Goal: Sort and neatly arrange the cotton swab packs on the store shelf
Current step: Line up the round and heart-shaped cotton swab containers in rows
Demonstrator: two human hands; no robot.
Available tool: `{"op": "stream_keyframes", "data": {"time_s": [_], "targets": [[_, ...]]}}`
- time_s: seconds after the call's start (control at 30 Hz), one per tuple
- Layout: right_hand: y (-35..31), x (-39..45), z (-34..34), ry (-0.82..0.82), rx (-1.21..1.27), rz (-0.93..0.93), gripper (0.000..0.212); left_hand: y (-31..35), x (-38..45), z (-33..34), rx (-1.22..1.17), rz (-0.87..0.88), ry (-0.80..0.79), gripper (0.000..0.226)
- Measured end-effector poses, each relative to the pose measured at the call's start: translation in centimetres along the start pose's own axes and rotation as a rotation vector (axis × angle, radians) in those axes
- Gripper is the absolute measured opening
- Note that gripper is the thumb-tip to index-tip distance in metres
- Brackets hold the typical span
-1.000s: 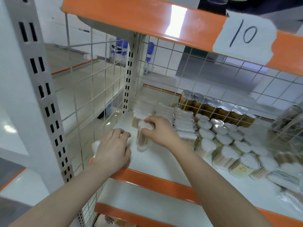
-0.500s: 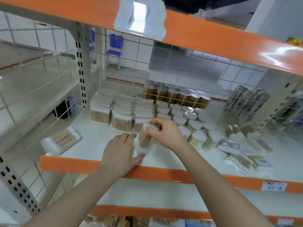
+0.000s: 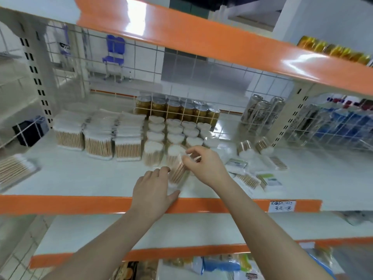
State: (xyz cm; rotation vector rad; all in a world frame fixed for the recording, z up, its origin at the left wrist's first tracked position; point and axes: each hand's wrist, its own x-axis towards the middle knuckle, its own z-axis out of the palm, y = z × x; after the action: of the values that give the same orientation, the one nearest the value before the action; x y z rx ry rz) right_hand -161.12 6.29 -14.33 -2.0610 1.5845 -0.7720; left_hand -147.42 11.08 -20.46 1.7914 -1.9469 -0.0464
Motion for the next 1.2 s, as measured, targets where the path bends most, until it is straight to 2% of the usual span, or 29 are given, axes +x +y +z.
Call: {"op": "stream_keyframes", "data": {"time_s": [0.2, 0.4, 0.53, 0.63, 0.83, 1.03, 1.2], "targets": [[2.5, -0.4, -1.8, 0.036, 0.003, 0.021, 0.026, 3.5, 0.4, 1.4, -0.014, -0.036, 0.003, 0.054], [4.5, 0.1, -3.4, 0.016, -0.006, 0.016, 0.028, 5.7, 1.1, 2.3, -0.053, -0.05, -0.025, 0.053], [5.8, 0.3, -4.9, -0.047, 0.094, -0.027, 0.025, 6.4, 1.6, 2.4, -0.199, -0.107, -0.034, 0.058], [7.1, 0.4, -5.8, -0.124, 0.226, -0.062, 0.016, 6.8, 1.7, 2.5, -0.361, -0.15, -0.065, 0.052], [9.3, 0.6, -7.3, -0.219, 0.454, -0.053, 0.018, 7.3, 1.8, 3.2, -0.552, -0.087, -0.069, 0.052], [10.0, 1.2, -7.6, -0.117, 0.401, -0.017, 0.004, 8.3, 2.0, 4.5, -0.668, -0.118, -0.076, 0.054], [10.5, 2.0, -8.1, -0.086, 0.252, 0.006, 0.019, 9.2, 2.2, 5.1, -0.624, -0.131, -0.075, 0.06]]}}
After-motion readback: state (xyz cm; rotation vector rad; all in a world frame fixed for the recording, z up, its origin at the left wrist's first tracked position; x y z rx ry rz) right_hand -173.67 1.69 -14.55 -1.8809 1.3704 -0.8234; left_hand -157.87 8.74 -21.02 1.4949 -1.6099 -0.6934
